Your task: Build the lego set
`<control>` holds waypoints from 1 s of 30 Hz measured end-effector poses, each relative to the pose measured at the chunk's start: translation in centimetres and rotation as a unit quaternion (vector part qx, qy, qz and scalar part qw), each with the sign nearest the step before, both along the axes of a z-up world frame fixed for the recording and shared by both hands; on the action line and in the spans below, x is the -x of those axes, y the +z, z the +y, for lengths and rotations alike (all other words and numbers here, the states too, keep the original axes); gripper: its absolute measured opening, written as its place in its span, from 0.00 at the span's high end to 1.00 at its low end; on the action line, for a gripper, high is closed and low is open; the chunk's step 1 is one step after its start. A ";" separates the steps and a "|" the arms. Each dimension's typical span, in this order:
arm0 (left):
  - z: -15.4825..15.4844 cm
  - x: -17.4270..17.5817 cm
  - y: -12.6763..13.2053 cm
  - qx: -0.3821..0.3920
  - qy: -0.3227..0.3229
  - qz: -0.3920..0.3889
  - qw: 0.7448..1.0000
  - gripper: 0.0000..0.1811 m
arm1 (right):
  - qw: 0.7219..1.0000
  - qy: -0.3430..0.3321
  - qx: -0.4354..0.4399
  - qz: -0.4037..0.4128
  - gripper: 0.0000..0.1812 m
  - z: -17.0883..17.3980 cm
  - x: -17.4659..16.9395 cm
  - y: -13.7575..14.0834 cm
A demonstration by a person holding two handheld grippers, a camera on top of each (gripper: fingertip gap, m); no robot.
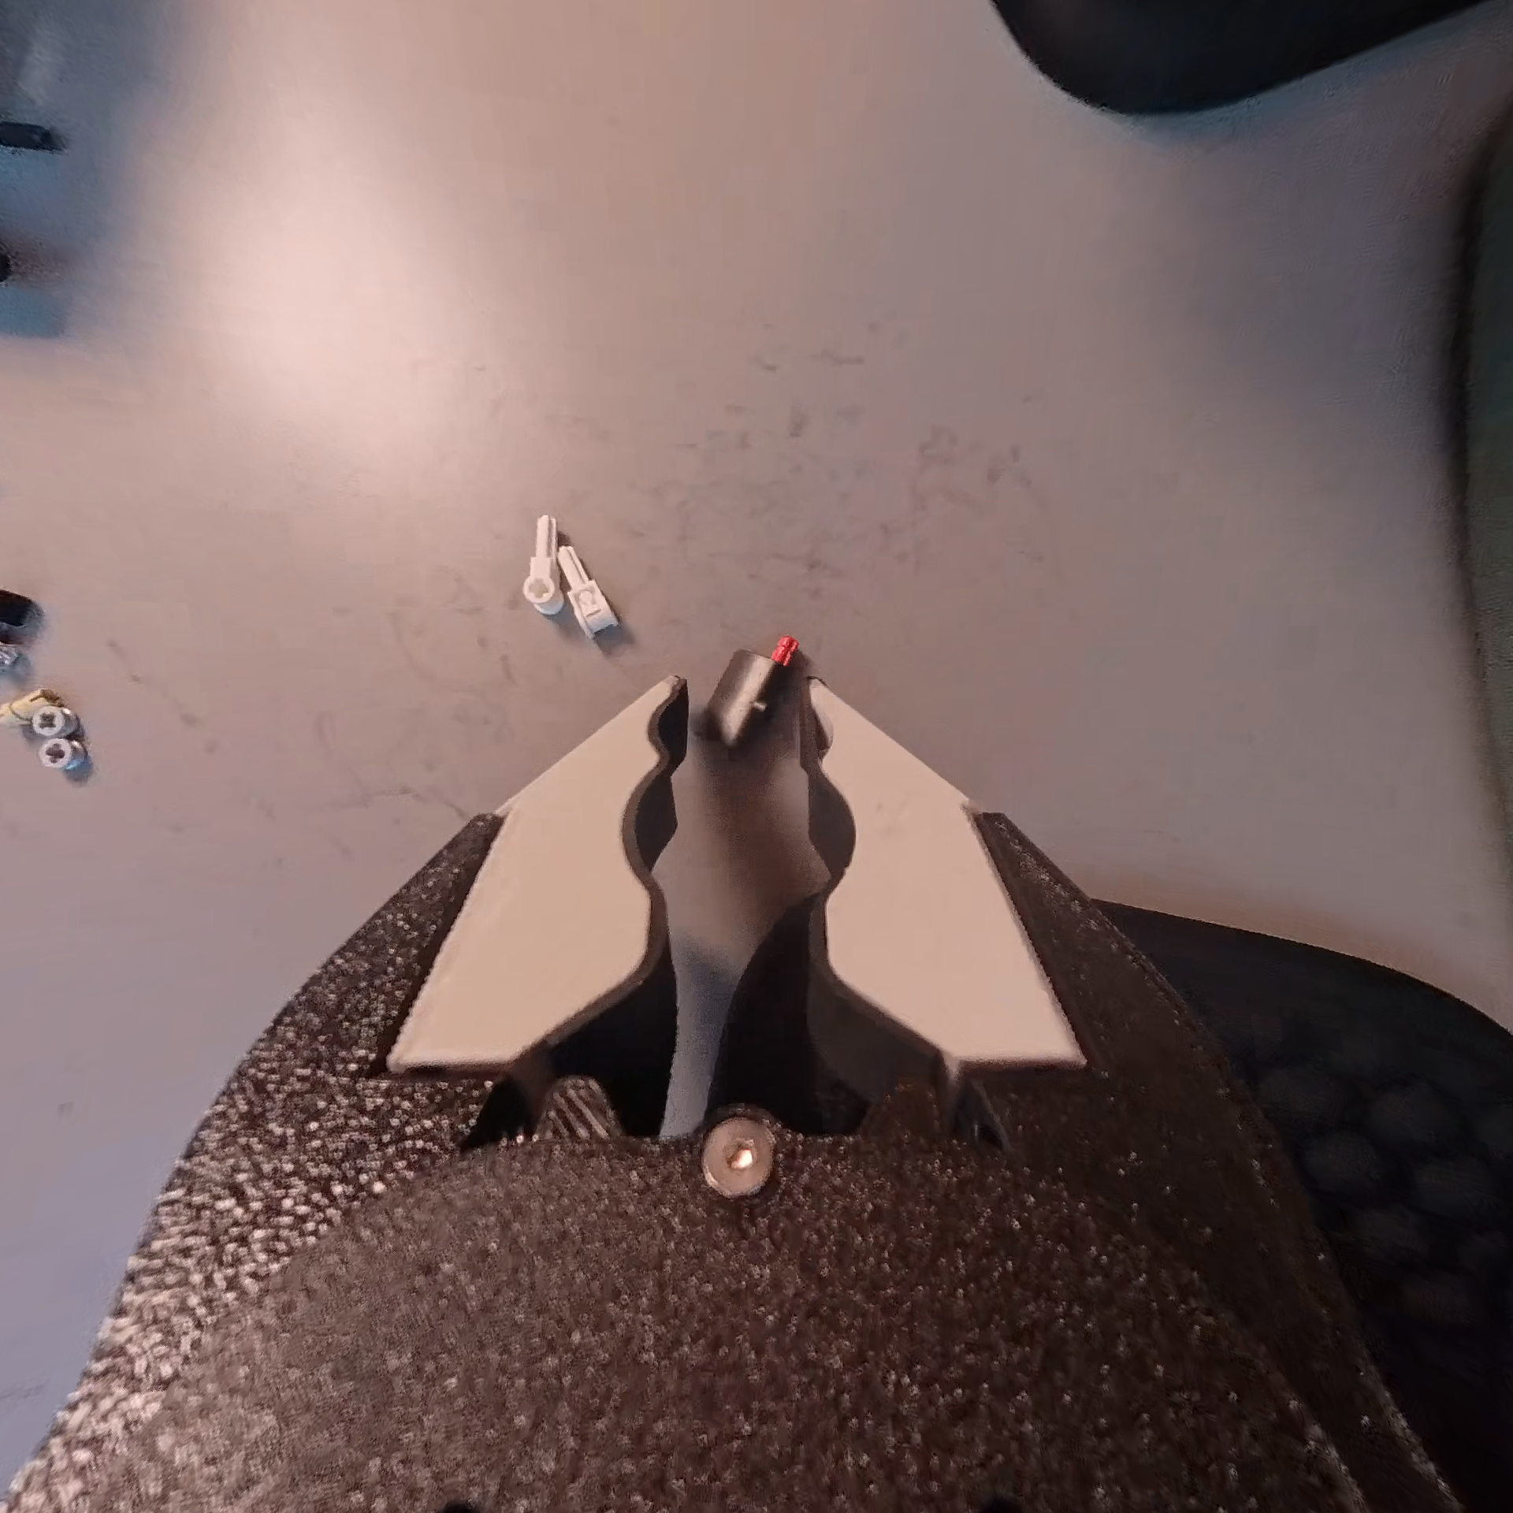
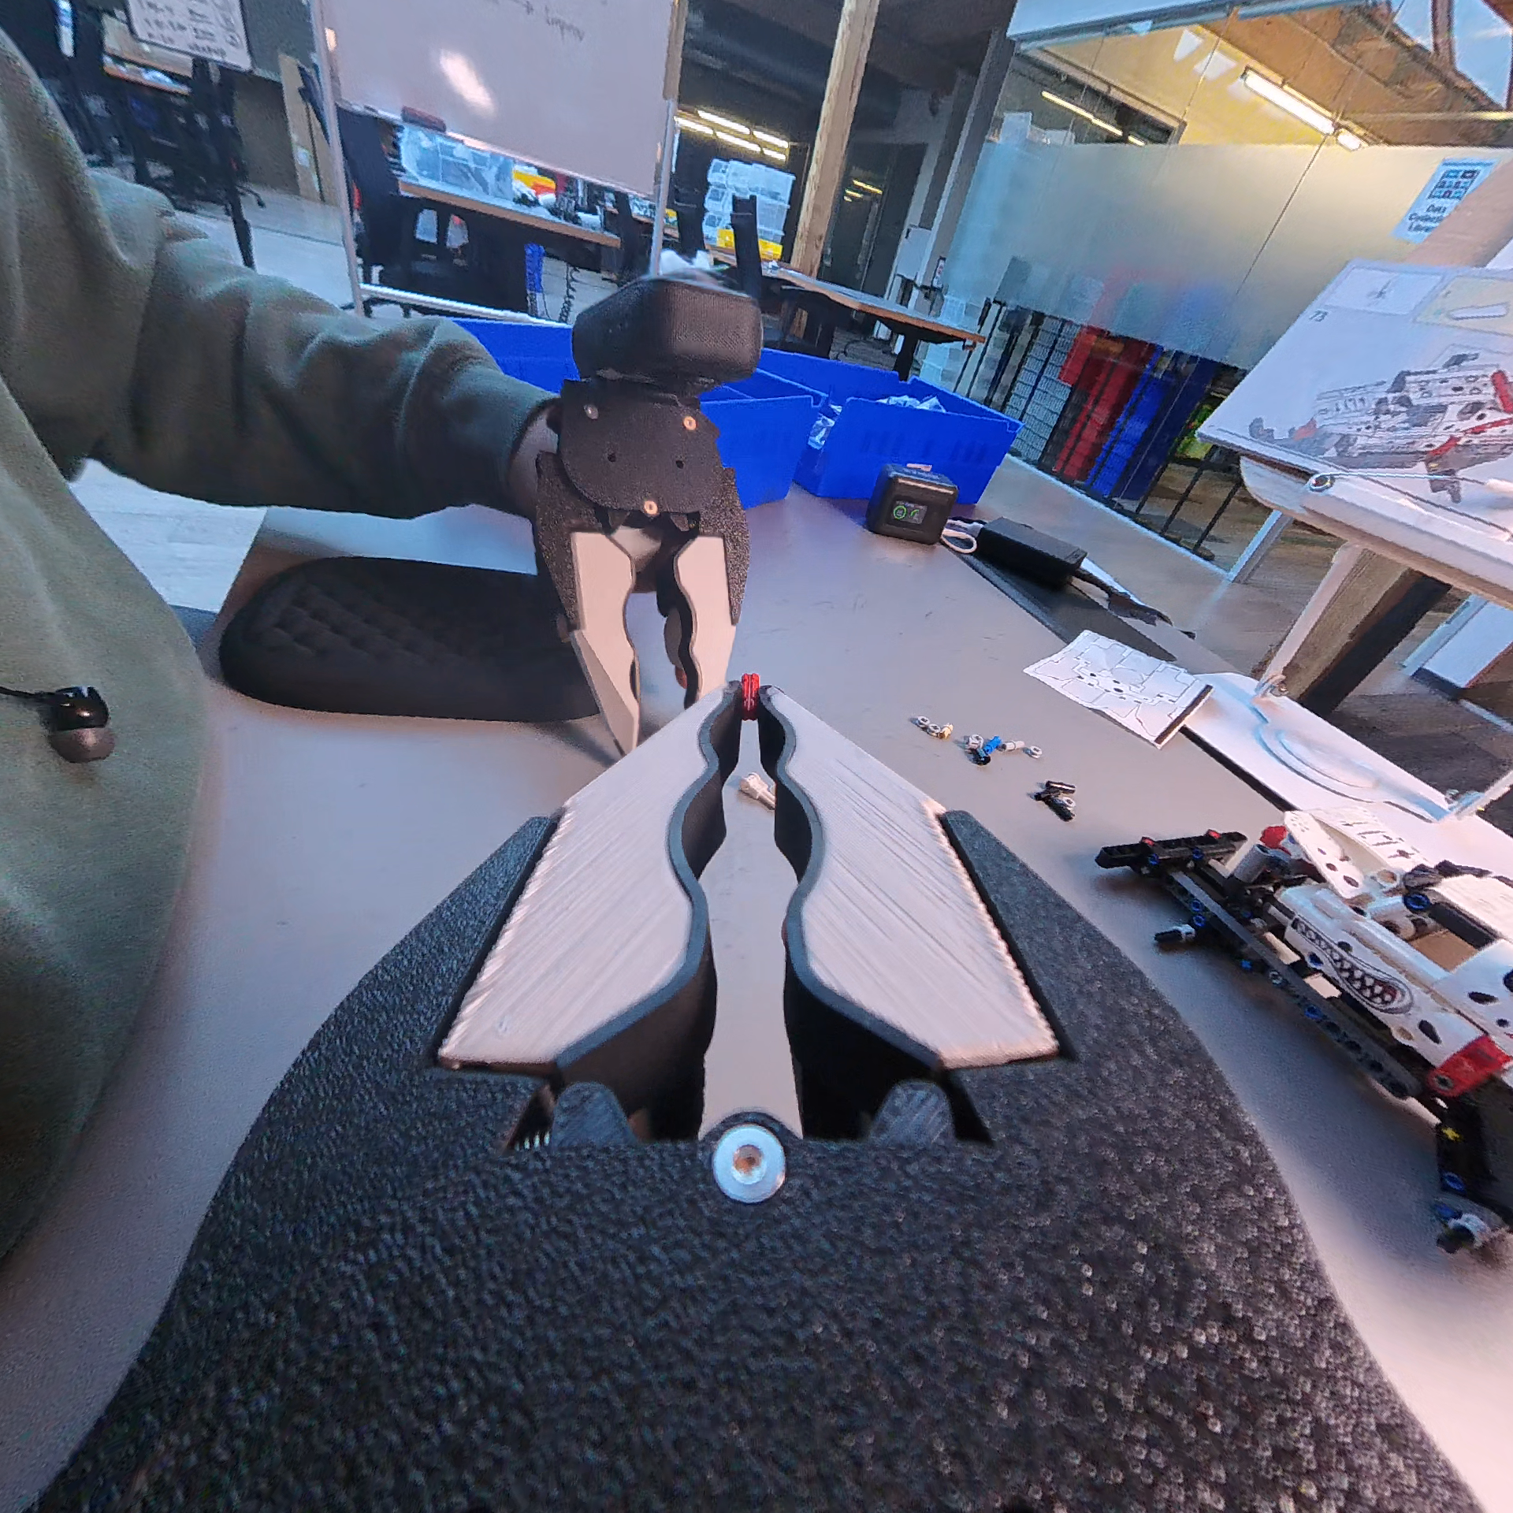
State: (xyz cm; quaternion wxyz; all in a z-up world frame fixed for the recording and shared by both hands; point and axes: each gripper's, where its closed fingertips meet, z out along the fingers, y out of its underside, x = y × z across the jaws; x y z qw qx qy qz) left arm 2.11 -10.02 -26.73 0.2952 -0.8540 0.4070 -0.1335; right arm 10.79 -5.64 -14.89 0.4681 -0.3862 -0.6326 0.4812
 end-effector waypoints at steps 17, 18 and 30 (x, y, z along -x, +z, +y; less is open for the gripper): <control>-4.0 -3.6 2.2 0.076 -0.009 -0.081 0.994 0.85 | 1.000 -0.004 0.011 0.003 0.99 0.4 -0.5 -0.1; -3.6 -3.4 2.6 0.064 -0.005 -0.085 0.994 0.85 | 1.000 -0.004 0.011 0.003 0.99 0.5 -0.5 -0.1; -2.7 -3.3 2.9 0.061 -0.014 -0.075 0.995 0.85 | 1.000 -0.010 0.009 0.000 0.99 0.5 -0.5 -0.3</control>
